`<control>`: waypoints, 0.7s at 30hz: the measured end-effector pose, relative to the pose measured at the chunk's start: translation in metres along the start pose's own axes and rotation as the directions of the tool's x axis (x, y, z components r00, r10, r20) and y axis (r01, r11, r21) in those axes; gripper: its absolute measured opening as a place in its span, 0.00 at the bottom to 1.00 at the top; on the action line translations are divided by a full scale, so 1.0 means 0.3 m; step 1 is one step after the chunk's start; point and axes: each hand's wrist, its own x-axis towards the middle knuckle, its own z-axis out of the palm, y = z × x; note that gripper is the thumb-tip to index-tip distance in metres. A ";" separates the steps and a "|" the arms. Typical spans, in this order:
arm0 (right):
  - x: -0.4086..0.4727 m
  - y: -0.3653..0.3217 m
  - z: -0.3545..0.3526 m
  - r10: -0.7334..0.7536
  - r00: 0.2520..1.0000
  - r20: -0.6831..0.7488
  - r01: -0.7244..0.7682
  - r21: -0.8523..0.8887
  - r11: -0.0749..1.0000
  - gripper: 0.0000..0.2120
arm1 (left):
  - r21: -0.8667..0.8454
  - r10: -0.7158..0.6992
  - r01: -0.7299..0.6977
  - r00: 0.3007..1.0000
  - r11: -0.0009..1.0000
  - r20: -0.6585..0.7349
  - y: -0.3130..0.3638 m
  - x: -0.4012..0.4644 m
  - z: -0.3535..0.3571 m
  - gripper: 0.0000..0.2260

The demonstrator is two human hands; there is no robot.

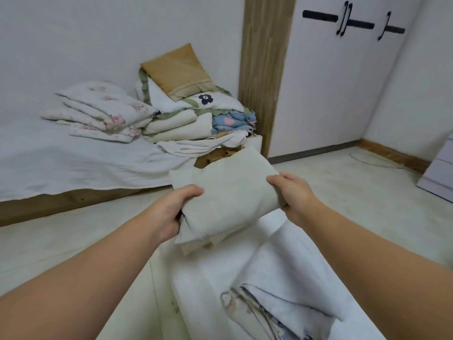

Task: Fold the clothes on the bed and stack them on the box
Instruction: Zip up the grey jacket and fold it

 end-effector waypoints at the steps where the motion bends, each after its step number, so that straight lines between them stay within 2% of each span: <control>1: 0.044 0.002 0.023 -0.013 1.000 0.004 0.013 -0.013 1.000 0.02 | 0.015 0.027 -0.026 1.000 1.000 -0.015 0.014 0.039 -0.008 0.05; 5: 0.195 0.028 0.110 -0.063 0.998 -0.004 0.063 -0.054 0.997 0.03 | 0.054 0.145 -0.140 0.983 0.989 -0.110 0.044 0.214 -0.041 0.16; 10: 0.340 0.129 0.174 -0.132 0.990 -0.051 0.122 -0.157 0.980 0.03 | 0.074 0.232 -0.223 0.962 0.972 -0.147 -0.008 0.391 -0.080 0.19; 15: 0.420 0.275 0.203 -0.147 0.987 -0.064 0.112 -0.382 0.917 0.15 | 0.185 0.224 -0.188 0.954 0.965 -0.198 -0.138 0.514 -0.130 0.23; 17: 0.440 0.295 0.208 -0.149 0.986 -0.070 0.096 -0.491 0.866 0.16 | 0.287 0.230 -0.178 0.960 0.941 -0.159 -0.183 0.549 -0.153 0.26; 19: 0.449 0.286 0.220 -0.160 0.982 -0.102 0.053 -0.662 0.748 0.19 | 0.478 0.267 -0.157 0.948 0.864 -0.172 -0.210 0.559 -0.149 0.30; 20: 0.443 0.273 0.231 -0.218 0.966 -0.137 0.040 -0.757 0.652 0.21 | 0.626 0.319 -0.101 0.915 0.773 -0.247 -0.212 0.550 -0.132 0.34; 21: 0.426 0.253 0.243 -0.342 0.928 -0.148 0.068 -0.835 0.545 0.22 | 0.771 0.414 -0.014 0.850 0.637 -0.326 -0.203 0.525 -0.106 0.37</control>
